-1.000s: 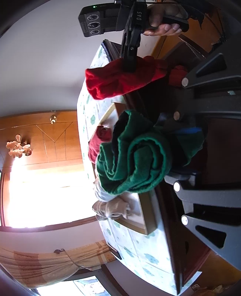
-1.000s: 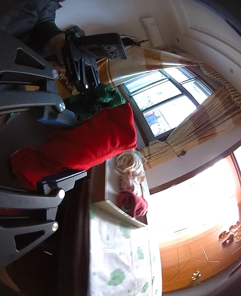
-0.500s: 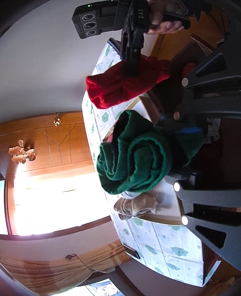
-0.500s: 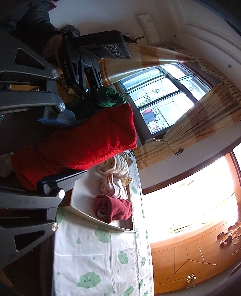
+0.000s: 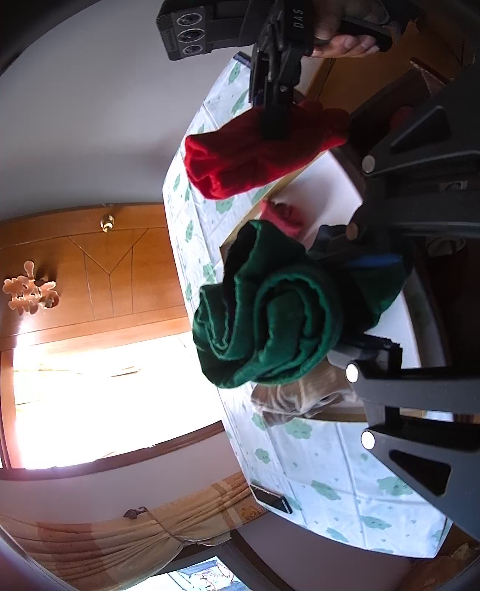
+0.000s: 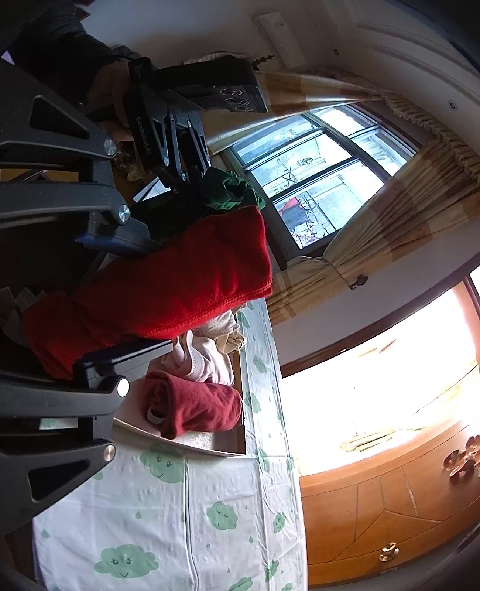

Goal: Take underwear out of drawer
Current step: 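Lower red underwear into tray with right gripper while left gripper drops green underwear there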

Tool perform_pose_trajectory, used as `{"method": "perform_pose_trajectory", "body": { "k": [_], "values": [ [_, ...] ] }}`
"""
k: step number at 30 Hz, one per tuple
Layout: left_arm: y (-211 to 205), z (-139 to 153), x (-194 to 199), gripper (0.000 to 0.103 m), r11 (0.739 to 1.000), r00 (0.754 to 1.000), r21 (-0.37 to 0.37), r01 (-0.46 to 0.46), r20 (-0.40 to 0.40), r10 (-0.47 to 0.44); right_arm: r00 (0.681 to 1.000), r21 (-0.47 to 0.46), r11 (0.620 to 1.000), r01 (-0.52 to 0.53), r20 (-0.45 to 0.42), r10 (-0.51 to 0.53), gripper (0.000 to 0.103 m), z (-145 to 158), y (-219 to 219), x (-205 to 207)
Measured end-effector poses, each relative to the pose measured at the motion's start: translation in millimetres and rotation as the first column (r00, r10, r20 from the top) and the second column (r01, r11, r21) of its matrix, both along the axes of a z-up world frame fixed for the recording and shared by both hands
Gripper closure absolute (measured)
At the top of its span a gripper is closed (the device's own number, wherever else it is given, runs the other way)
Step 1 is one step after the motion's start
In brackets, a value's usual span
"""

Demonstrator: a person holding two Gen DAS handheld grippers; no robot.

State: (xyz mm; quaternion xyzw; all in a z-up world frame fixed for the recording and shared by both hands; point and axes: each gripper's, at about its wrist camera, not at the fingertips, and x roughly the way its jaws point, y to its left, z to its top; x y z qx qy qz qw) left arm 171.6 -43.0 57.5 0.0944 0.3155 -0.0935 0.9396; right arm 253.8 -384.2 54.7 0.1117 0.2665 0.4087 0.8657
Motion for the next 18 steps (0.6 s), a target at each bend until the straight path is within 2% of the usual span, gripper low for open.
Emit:
{"method": "perform_pose_trajectory", "body": {
  "k": [7,12,18],
  "values": [
    [9.2,-0.6,45.6,0.076,1.000,0.996,0.005,-0.019,-0.084,0.020,0.997,0.059,0.997,0.042,-0.070,-0.038,0.058,1.8,1.0,34.5],
    [10.8,-4.7,79.7,0.076,0.999,0.989,0.039,-0.025,-0.142,0.030,0.990,0.050,0.995,0.085,-0.114,-0.079,0.058,4.0,10.0,60.1],
    [11.3,-6.3,110.7,0.076,1.000,0.979,0.013,-0.022,-0.203,0.025,0.981,0.050,0.991,0.126,-0.155,-0.117,0.058,8.2,23.3,92.5]
  ]
}}
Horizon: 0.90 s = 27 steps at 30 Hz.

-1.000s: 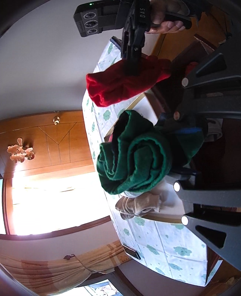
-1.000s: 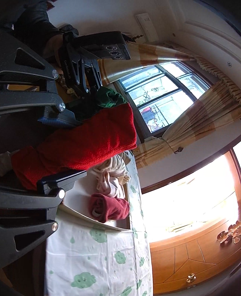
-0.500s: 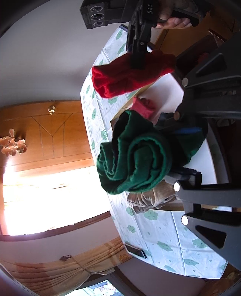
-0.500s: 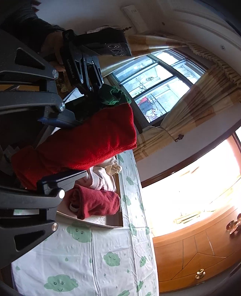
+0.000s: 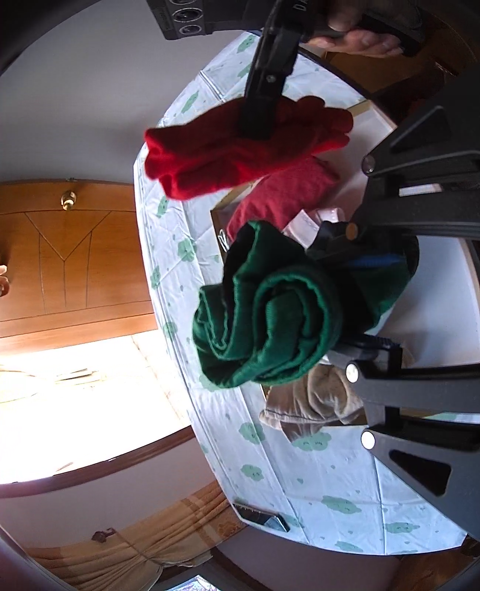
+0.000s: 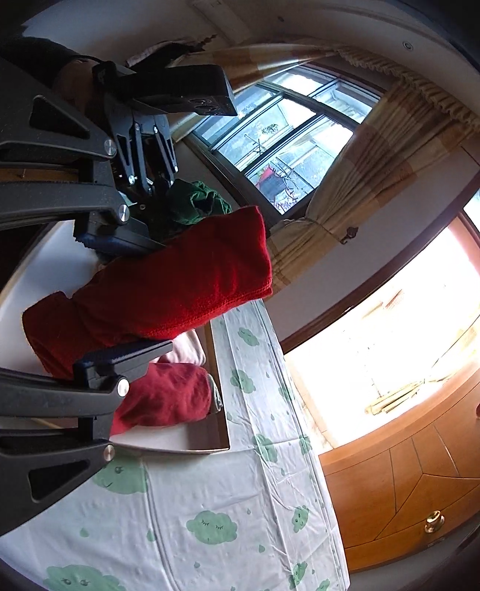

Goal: Take underwear out of drawer
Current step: 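Lower red underwear into tray with right gripper while left gripper drops green underwear there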

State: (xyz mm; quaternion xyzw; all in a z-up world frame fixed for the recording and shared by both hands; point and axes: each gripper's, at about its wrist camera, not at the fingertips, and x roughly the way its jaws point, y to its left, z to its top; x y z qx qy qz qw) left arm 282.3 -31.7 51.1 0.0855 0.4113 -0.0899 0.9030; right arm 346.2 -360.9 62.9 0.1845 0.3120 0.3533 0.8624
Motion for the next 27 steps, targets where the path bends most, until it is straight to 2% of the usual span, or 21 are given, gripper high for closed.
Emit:
{"method": "perform_pose_trajectory", "body": {
  "k": [9,11,13,17,20,27],
  "values": [
    [-5.5,-18.4,36.4,0.074,0.999,0.999,-0.013,-0.041,-0.011,0.041,0.998,-0.046,0.998,0.051,-0.037,-0.053,0.057,-15.6,16.1,27.4],
    [-6.1,-22.4,38.6,0.063,0.998,0.998,-0.018,-0.057,-0.002,0.057,0.998,-0.034,0.998,0.051,-0.042,-0.053,0.055,-18.9,15.5,31.9],
    [-6.1,-24.0,40.8,0.054,0.998,0.998,-0.020,-0.065,0.015,0.066,0.997,-0.032,0.997,0.067,-0.035,-0.068,0.044,-20.3,13.4,33.4],
    [-3.5,-24.4,38.8,0.044,0.997,0.996,0.002,-0.071,0.049,0.071,0.998,-0.031,0.997,0.065,-0.011,-0.066,0.039,-20.2,10.2,28.6],
    [0.8,-20.6,32.3,0.034,0.997,0.995,-0.018,-0.071,0.076,0.072,0.997,-0.050,0.996,0.076,0.003,-0.076,0.033,-21.0,6.5,21.2],
    [3.2,-20.0,14.4,0.033,0.997,0.993,-0.058,-0.055,0.102,0.061,0.998,-0.053,0.996,0.069,-0.008,-0.070,0.030,-29.1,0.6,8.5]
  ]
}}
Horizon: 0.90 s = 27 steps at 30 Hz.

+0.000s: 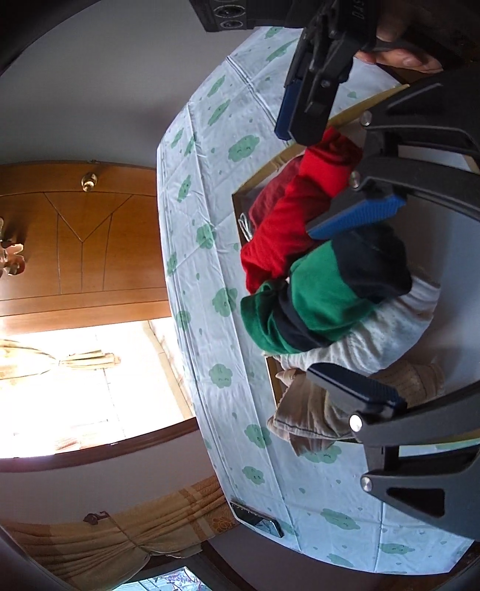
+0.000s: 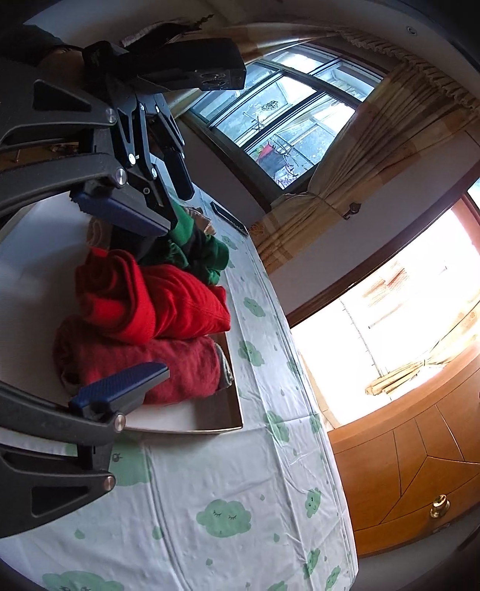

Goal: Take underwear out of drawer
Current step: 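Lower red underwear into tray with right gripper while left gripper drops green underwear there, then move both open grippers back down into the open drawer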

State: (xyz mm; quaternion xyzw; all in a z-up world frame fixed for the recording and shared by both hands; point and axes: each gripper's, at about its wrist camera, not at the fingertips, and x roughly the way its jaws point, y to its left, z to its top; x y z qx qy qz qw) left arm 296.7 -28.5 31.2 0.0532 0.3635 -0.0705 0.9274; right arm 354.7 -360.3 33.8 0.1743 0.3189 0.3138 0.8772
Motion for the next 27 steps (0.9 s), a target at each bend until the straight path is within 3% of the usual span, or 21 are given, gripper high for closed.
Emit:
{"method": "perform_pose_trajectory", "body": {
  "k": [10,19,27],
  "values": [
    [9.1,-10.5,-34.8,0.032,0.994,0.999,-0.109,0.030,0.019,-0.028,0.999,-0.002,0.999,-0.047,0.006,0.048,0.030,0.2,-3.3,-29.8],
    [15.0,-15.2,-95.6,0.032,0.972,0.993,-0.209,0.105,0.080,-0.090,0.989,-0.064,0.989,-0.137,0.043,0.140,0.028,-1.2,-15.6,-90.4],
    [5.6,-29.9,-142.2,0.029,0.960,0.982,-0.218,0.179,0.093,-0.162,0.977,-0.129,0.973,-0.192,0.071,0.203,0.025,-5.7,-33.4,-146.9]
  ]
}}
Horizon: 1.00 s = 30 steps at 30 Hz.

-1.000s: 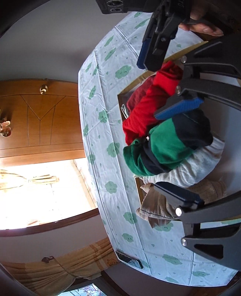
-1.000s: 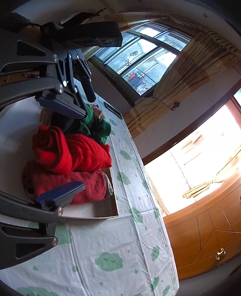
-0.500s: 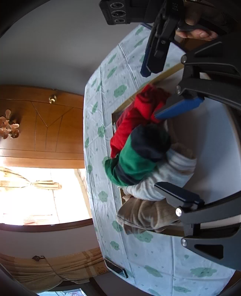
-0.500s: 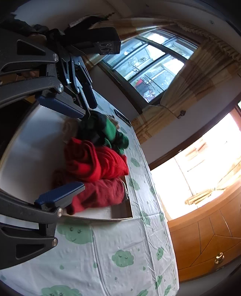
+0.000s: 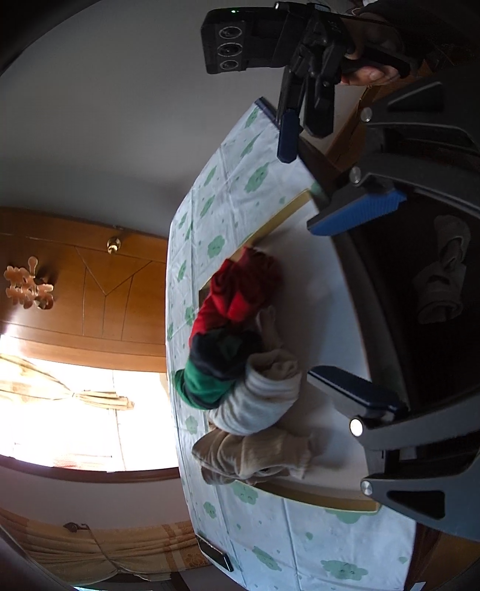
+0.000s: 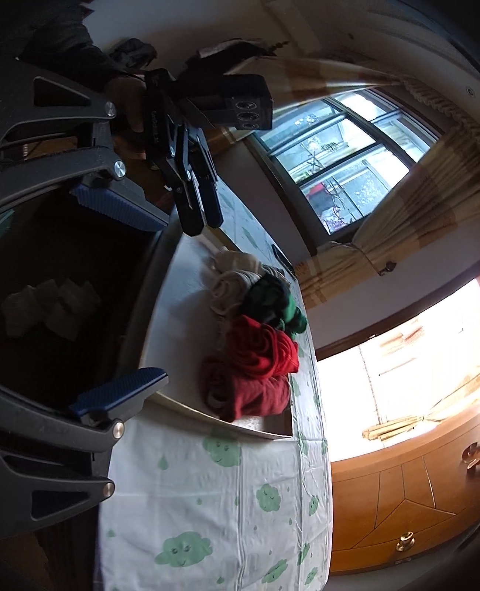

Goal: Take underwear out of drawer
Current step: 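Move both open grippers back down into the open drawer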

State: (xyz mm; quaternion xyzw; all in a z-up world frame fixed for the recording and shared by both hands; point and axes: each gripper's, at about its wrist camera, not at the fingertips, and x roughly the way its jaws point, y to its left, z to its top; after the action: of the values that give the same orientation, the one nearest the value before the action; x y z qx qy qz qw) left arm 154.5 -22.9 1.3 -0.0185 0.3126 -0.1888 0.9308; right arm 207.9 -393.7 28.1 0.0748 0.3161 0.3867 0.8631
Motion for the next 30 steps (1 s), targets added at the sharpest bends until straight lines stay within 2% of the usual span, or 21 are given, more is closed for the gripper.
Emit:
{"method": "perform_pose_trajectory", "body": {
  "k": [5,11,18,21,24,28,30],
  "values": [
    [-1.9,-14.9,-22.1,0.029,0.999,1.000,-0.026,0.022,-0.007,-0.022,1.000,-0.044,0.999,-0.029,-0.005,0.029,0.025,-13.0,-9.0,-26.2],
    [-11.2,-39.0,-42.3,0.029,1.000,1.000,0.005,0.024,-0.012,-0.023,0.999,-0.127,0.991,-0.040,-0.024,0.037,0.024,-40.1,-15.0,-45.5],
    [-17.5,-70.6,-50.8,0.029,1.000,0.997,0.005,0.030,-0.076,-0.029,0.996,-0.236,0.970,-0.058,-0.079,0.040,0.024,-78.8,-20.0,-49.9],
    [-20.0,-83.8,-49.2,0.029,0.999,0.993,0.034,0.026,-0.117,-0.022,0.994,-0.345,0.935,-0.085,-0.092,0.056,0.024,-92.3,-15.1,-52.1],
    [-21.8,-92.2,-48.7,0.028,0.998,0.990,0.053,0.025,-0.140,-0.018,0.992,-0.460,0.880,-0.116,-0.094,0.081,0.025,-104.0,-6.0,-56.2],
    [-23.4,-99.9,-46.4,0.024,0.996,0.986,0.082,0.028,-0.164,-0.014,0.985,-0.551,0.817,-0.169,-0.130,0.117,0.025,-116.5,5.3,-57.1],
    [-22.2,-104.0,-45.5,0.022,0.995,0.985,0.093,0.023,-0.175,-0.006,0.980,-0.604,0.773,-0.194,-0.146,0.132,0.025,-124.4,11.3,-56.5]
  ]
}}
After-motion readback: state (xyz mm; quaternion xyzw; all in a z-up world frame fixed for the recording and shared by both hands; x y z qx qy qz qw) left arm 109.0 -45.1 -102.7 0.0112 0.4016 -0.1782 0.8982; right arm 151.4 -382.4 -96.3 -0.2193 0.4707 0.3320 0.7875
